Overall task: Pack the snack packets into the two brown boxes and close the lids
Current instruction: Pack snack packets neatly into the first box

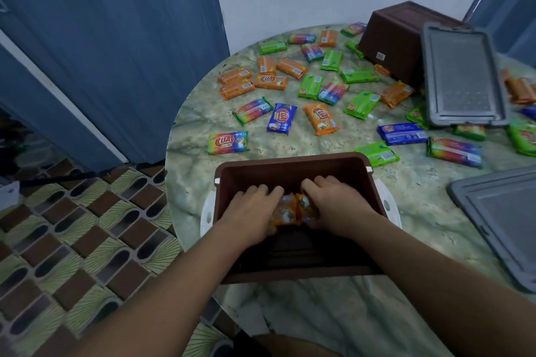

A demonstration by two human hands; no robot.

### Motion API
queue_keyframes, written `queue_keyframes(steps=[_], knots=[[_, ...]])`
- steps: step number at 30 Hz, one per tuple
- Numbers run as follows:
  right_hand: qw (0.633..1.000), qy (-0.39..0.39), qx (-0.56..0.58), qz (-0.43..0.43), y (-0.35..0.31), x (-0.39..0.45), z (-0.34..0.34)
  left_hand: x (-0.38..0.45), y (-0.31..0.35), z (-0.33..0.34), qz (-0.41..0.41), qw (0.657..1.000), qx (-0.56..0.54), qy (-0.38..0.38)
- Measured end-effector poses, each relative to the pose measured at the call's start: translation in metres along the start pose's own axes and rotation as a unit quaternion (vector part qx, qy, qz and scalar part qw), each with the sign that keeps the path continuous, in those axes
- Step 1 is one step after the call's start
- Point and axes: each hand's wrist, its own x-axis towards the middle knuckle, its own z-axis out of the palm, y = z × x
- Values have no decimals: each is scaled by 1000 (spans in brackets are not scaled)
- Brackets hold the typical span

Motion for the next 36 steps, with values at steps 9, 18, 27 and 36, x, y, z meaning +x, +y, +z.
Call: queue_keyframes(steps=[9, 18, 27, 36], knots=[[999, -20, -14, 30, 2, 4, 2, 7, 0, 5, -19, 1000, 17, 18], [997, -42, 27, 51, 1, 4, -2, 7, 3, 1, -15, 999, 12, 48], [991, -47, 11, 125, -9, 0, -8, 5, 8, -2, -9, 999, 12, 43], [994, -103, 36, 24, 2, -7, -18, 4, 6, -1, -6, 999, -11, 40]])
